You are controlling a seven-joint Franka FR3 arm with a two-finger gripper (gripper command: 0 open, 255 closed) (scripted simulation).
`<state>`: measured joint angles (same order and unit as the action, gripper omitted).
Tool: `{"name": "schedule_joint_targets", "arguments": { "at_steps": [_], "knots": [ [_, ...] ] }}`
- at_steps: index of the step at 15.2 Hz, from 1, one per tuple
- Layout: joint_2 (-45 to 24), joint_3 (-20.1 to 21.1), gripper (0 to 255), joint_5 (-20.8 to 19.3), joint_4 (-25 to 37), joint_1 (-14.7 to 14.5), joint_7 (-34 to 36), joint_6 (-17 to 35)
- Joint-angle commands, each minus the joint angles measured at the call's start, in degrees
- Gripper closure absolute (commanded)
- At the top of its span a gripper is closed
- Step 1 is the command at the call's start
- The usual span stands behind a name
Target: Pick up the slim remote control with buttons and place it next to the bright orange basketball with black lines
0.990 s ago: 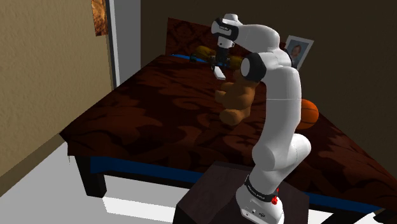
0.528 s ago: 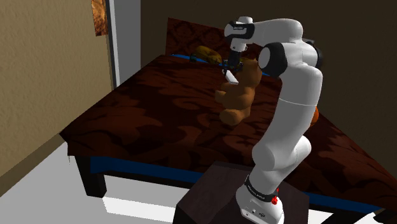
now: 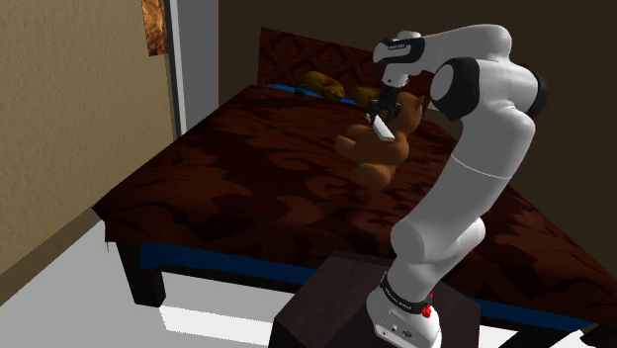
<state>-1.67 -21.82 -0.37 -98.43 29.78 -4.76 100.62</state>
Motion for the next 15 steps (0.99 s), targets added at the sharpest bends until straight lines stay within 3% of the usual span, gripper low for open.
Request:
{"name": "schedule_joint_targets", "arguments": {
  "at_steps": [1, 15],
  "knots": [
    [2.8, -0.9, 255, -1.1, -2.9, 0.9, -1.6, 0.3],
    [15.9, -9.0, 255, -7.8, -15.1, 8.3, -15.0, 1.3]
  ]
}}
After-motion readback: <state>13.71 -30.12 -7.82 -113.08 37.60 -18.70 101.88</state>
